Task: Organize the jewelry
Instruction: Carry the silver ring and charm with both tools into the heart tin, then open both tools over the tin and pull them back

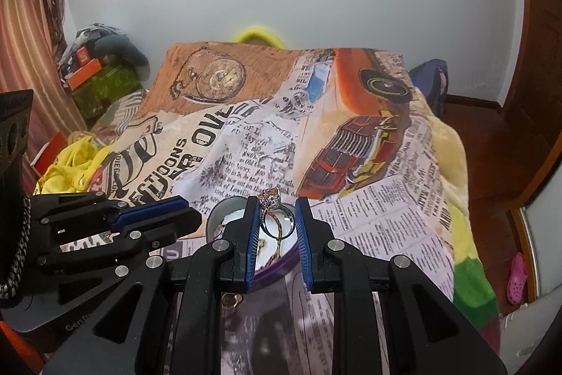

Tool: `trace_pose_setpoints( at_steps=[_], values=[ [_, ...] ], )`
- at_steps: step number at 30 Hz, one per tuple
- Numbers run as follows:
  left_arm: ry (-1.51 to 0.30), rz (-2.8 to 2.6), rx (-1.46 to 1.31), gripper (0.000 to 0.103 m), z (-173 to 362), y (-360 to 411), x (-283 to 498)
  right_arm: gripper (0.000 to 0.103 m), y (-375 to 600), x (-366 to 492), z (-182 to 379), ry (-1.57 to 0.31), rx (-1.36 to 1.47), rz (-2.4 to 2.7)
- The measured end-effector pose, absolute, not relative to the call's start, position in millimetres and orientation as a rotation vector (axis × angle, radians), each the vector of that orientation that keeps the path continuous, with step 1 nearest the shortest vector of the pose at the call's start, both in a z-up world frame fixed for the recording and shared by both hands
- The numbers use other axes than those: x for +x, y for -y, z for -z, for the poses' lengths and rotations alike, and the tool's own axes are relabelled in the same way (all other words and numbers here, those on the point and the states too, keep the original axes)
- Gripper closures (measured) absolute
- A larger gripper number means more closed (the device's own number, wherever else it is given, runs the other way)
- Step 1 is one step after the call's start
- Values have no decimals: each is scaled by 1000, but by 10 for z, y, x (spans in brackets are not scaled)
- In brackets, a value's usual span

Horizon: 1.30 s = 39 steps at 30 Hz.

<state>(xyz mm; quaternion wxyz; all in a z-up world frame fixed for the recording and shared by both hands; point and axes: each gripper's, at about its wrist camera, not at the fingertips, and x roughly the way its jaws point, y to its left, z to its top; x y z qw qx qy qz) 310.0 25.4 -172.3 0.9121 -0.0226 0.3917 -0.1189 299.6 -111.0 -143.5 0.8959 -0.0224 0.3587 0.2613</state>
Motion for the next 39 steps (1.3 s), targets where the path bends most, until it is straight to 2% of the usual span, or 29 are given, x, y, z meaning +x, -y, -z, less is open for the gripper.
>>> trace_pose_setpoints(
  at_steps=[12, 23, 39],
  values=[
    [-878, 278, -70, 94, 2031, -263, 3356, 85, 978, 3302, 1771, -872, -59, -562],
    [-891, 293, -68, 94, 2088, -253, 3386, 85, 956, 3362, 1893, -933, -54, -571],
    [-868, 266, -66, 93, 1842, -277, 3158, 82, 1091, 3138, 1544, -863, -46, -543]
  ],
)
